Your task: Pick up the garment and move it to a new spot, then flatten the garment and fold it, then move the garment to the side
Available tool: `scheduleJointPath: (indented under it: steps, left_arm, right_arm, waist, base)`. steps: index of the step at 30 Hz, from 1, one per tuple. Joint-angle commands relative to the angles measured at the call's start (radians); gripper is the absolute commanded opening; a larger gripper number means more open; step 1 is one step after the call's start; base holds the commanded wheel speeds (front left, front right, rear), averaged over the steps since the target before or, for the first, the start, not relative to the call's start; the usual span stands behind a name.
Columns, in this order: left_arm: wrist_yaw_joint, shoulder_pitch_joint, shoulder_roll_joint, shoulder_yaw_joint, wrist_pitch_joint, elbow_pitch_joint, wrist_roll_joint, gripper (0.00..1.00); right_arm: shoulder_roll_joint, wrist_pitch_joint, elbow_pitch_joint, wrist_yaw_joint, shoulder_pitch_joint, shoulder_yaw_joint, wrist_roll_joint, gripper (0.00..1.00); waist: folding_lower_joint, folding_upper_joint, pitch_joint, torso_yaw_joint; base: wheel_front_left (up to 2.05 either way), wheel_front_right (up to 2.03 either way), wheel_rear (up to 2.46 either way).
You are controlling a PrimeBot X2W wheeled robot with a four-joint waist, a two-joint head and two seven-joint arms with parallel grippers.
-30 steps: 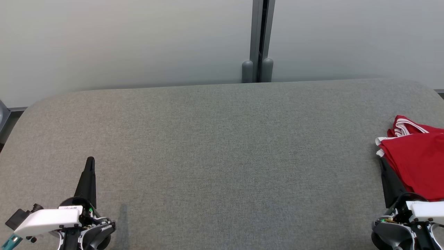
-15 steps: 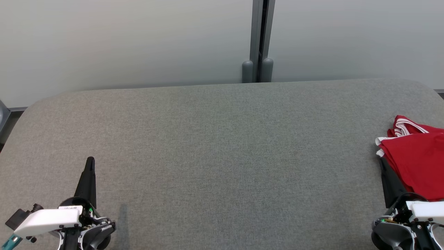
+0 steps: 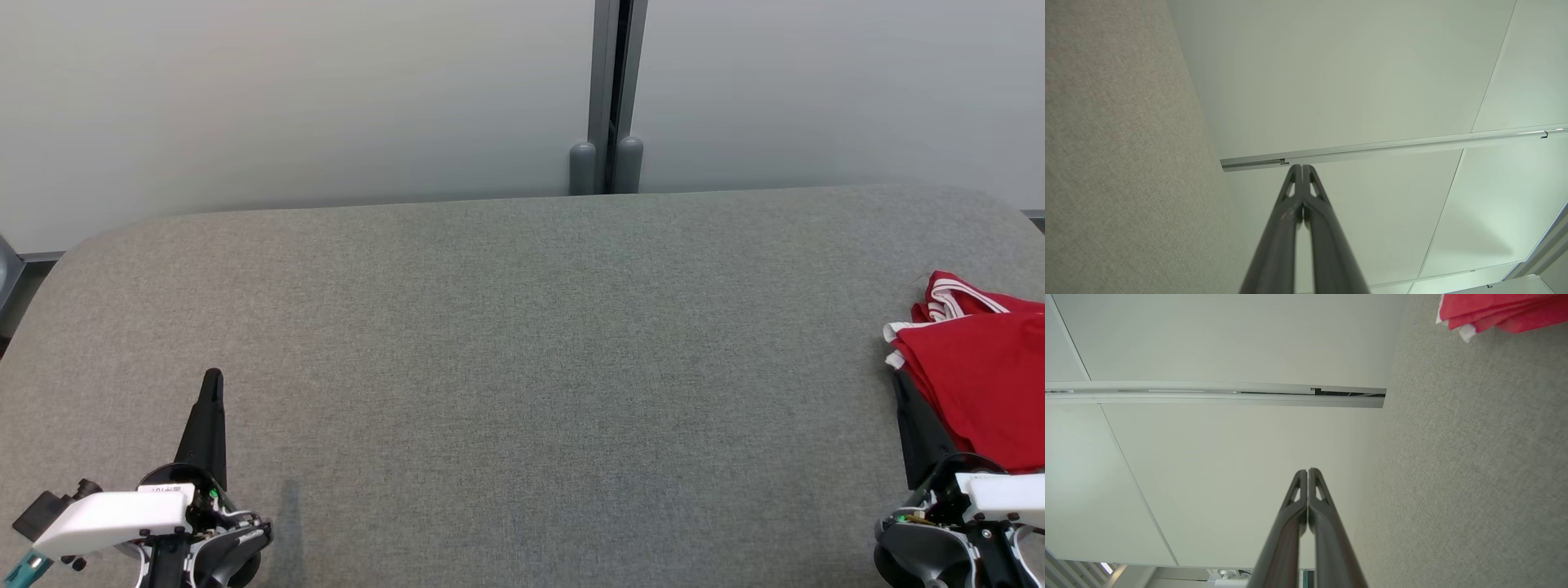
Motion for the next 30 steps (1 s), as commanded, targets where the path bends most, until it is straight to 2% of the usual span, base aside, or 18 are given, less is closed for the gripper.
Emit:
scheduleJointPath:
  steps: [1,30]
  left_arm:
    - [-0.004,-0.013,0.005,0.004,0.004,-0.003,-0.001,0.00]
    - [-0.004,-0.013,0.005,0.004,0.003,-0.003,-0.001,0.00]
  right_arm:
    - [-0.009,0.003,-0.004,0.000,-0.009,-0.001,0.003,0.00]
    - [-0.009,0.003,-0.004,0.000,-0.009,-0.001,0.003,0.00]
  waist:
    - [0.0000,0.0000,0.000,0.000]
    - [0.0000,0.0000,0.000,0.000]
  base:
    - [0.00,0.00,0.00]
    - [0.00,0.00,0.00]
